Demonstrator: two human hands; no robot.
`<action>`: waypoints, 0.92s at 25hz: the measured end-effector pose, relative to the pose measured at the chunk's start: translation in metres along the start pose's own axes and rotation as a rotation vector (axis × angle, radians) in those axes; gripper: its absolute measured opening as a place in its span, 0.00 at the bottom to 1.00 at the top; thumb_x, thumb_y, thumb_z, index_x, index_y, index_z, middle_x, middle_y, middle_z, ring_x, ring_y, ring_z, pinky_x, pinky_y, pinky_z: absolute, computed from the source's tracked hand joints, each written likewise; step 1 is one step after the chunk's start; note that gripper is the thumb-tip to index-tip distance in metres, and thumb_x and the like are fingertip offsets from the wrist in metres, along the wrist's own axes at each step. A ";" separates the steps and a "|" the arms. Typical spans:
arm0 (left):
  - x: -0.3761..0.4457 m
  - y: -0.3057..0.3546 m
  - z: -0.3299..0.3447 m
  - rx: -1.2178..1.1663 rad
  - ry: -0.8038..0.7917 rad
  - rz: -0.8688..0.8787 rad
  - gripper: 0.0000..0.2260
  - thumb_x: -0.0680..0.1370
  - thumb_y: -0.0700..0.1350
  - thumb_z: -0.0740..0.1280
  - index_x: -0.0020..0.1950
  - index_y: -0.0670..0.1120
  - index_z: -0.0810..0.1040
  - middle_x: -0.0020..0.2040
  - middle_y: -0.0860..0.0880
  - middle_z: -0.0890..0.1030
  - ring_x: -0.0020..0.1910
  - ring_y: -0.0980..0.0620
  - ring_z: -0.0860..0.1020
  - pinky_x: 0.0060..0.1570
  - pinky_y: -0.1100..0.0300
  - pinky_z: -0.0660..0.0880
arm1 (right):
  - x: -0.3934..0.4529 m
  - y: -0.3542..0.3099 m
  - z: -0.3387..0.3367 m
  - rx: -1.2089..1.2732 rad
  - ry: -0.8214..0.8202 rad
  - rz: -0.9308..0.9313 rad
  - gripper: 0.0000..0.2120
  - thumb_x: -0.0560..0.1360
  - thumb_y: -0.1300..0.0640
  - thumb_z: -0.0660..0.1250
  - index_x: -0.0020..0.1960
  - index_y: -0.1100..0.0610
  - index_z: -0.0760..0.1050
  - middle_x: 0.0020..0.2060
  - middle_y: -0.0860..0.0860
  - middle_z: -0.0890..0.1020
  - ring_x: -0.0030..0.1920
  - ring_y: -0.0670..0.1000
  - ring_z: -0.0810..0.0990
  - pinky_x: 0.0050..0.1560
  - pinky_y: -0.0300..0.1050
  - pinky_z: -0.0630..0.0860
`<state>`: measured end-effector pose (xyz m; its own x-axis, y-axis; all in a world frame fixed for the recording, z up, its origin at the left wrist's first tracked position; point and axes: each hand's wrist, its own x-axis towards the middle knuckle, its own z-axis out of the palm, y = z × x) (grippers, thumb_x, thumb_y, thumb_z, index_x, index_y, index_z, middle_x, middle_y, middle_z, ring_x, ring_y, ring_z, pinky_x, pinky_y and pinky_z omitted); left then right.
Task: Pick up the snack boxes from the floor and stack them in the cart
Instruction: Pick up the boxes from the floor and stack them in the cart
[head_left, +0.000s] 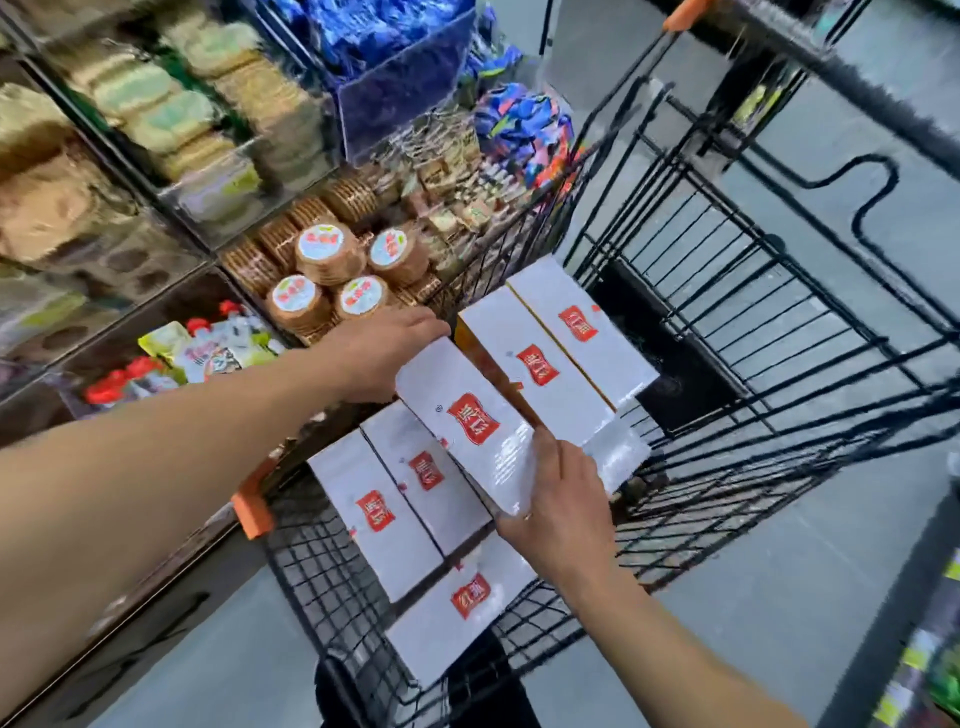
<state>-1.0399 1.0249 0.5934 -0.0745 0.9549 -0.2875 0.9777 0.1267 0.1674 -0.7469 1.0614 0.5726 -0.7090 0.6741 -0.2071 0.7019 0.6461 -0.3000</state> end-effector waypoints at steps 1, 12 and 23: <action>0.010 -0.004 0.001 0.022 -0.010 0.005 0.34 0.71 0.49 0.72 0.73 0.53 0.60 0.69 0.49 0.66 0.64 0.46 0.70 0.54 0.48 0.76 | 0.006 0.002 0.005 -0.016 -0.004 -0.015 0.46 0.62 0.41 0.74 0.72 0.61 0.62 0.61 0.56 0.73 0.59 0.57 0.72 0.59 0.54 0.74; 0.041 -0.004 0.019 0.253 0.047 -0.012 0.31 0.70 0.41 0.66 0.72 0.52 0.65 0.71 0.48 0.68 0.69 0.42 0.63 0.65 0.45 0.63 | 0.031 0.019 0.024 -0.098 0.050 -0.096 0.34 0.62 0.42 0.76 0.62 0.57 0.73 0.58 0.55 0.77 0.57 0.57 0.74 0.55 0.52 0.74; -0.033 0.071 0.050 -0.050 -0.061 -0.396 0.32 0.77 0.52 0.62 0.78 0.52 0.52 0.79 0.48 0.51 0.77 0.42 0.45 0.75 0.40 0.45 | 0.034 0.007 0.010 -0.175 -0.052 -0.123 0.30 0.71 0.38 0.66 0.65 0.56 0.72 0.62 0.56 0.76 0.65 0.60 0.71 0.63 0.58 0.70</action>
<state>-0.9586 0.9894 0.5676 -0.4300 0.8123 -0.3939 0.8651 0.4956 0.0776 -0.7673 1.0851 0.5539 -0.7897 0.5698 -0.2275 0.6076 0.7777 -0.1611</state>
